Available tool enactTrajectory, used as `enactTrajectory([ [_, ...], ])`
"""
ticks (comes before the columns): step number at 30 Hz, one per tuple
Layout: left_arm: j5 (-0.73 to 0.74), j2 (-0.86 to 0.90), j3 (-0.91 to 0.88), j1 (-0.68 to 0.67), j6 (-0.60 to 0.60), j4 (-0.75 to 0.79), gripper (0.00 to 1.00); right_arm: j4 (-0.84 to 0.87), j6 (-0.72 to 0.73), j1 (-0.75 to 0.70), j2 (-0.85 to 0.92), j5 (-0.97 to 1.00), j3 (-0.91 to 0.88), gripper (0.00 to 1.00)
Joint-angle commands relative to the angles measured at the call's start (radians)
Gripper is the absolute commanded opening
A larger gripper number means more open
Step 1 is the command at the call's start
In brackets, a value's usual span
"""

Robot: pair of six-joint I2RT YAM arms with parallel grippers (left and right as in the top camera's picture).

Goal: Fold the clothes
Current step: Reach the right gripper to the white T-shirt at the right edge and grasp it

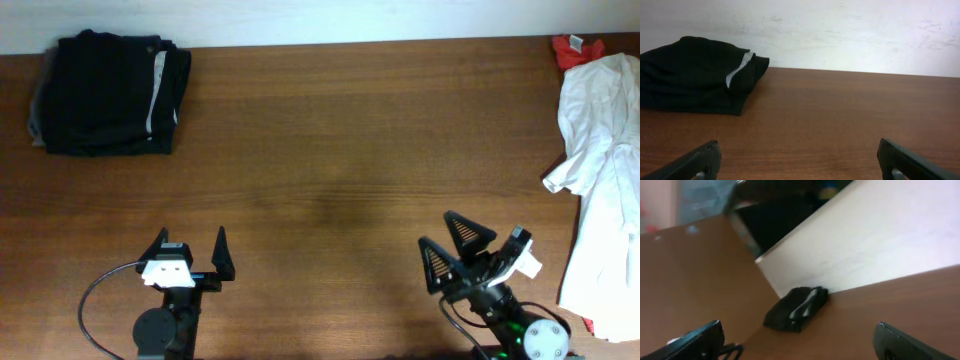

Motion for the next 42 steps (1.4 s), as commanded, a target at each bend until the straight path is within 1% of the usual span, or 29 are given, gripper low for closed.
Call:
enactTrajectory([
  [1, -0.007, 0.002, -0.006, -0.004, 0.016, -0.001, 0.99, -0.08, -0.119, 0.004, 0.088, 0.153, 0.143, 0.98],
  [4, -0.007, 0.002, -0.006, -0.004, 0.016, -0.001, 0.99, -0.177, -0.225, 0.004, 0.248, 0.251, 0.275, 0.98],
  [9, -0.007, 0.002, -0.006, -0.004, 0.016, -0.001, 0.99, -0.342, -0.352, 0.003, 0.6, 0.509, 0.557, 0.98],
  [12, -0.007, 0.002, -0.006, -0.004, 0.016, -0.001, 0.99, -0.509, -0.449, 0.003, 0.839, 0.691, 0.782, 0.98],
  [16, -0.007, 0.002, -0.006, -0.004, 0.016, -0.001, 0.99, -0.809, -0.55, 0.001, 1.175, 0.945, 1.126, 0.98],
  [18, -0.007, 0.002, -0.006, -0.004, 0.016, -0.001, 0.99, -0.928, -0.6, -0.013, 1.323, 1.05, 1.273, 0.98],
  [20, -0.007, 0.002, -0.006, -0.004, 0.016, -0.001, 0.99, -0.986, -0.621, -0.032, 1.435, 1.139, 1.367, 0.98],
  [22, -0.007, 0.002, -0.006, -0.004, 0.016, -0.001, 0.99, -1.041, -0.621, -0.059, 1.519, 1.172, 1.424, 0.98],
  [26, -0.007, 0.002, -0.006, -0.004, 0.016, -0.001, 1.0, -1.093, -0.607, -0.16, 1.645, 1.171, 1.437, 0.98],
  [27, -0.007, 0.002, -0.006, -0.004, 0.016, -0.001, 0.99, -1.102, -0.597, -0.194, 1.675, 1.146, 1.437, 0.98],
  [31, -0.007, 0.002, -0.006, -0.004, 0.016, -0.001, 0.99, -1.115, -0.595, -0.32, 1.762, 0.914, 1.437, 0.98],
  [34, -0.007, 0.002, -0.006, -0.004, 0.016, -0.001, 0.99, -1.101, -0.595, -0.403, 1.806, 0.791, 1.437, 0.98],
  [38, -0.007, 0.002, -0.006, -0.004, 0.016, -0.001, 0.99, -1.08, -0.595, -0.455, 1.841, 0.734, 1.437, 0.98],
  [42, -0.007, 0.002, -0.006, -0.004, 0.016, -0.001, 1.0, -1.067, -0.595, -0.512, 1.903, 0.618, 1.437, 0.99],
])
